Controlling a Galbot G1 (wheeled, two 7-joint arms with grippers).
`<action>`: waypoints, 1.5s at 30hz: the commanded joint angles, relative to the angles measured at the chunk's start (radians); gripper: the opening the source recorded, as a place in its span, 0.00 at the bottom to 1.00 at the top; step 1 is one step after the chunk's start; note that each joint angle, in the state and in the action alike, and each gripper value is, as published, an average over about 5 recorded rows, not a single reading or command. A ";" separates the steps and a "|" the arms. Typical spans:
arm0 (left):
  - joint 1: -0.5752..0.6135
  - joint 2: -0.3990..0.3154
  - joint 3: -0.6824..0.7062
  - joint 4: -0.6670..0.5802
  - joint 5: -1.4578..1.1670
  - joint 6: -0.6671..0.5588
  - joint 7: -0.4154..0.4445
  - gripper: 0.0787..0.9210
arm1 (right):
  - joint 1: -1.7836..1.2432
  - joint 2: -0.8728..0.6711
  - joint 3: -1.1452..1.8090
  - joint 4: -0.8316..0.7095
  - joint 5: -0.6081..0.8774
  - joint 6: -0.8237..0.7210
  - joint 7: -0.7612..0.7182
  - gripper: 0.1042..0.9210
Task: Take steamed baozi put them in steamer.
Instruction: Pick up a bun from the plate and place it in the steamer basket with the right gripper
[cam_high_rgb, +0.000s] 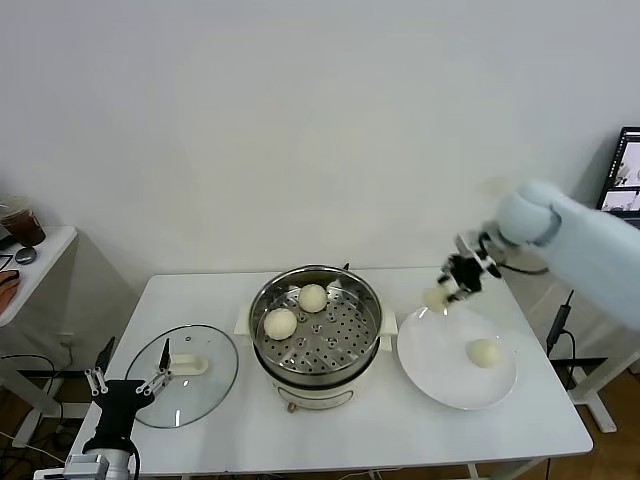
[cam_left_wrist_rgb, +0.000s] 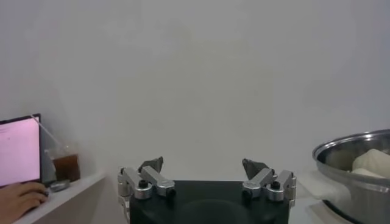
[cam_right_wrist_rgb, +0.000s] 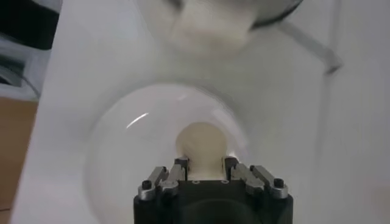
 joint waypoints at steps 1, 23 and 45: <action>0.001 0.000 -0.002 0.001 0.000 -0.001 0.000 0.88 | 0.303 0.275 -0.219 0.068 0.225 0.151 0.048 0.35; 0.008 -0.016 -0.029 0.000 -0.010 0.000 0.000 0.88 | 0.116 0.580 -0.391 -0.062 -0.088 0.551 0.122 0.43; 0.013 -0.018 -0.034 0.009 -0.014 -0.006 -0.001 0.88 | 0.139 0.535 -0.383 -0.044 -0.116 0.606 0.118 0.69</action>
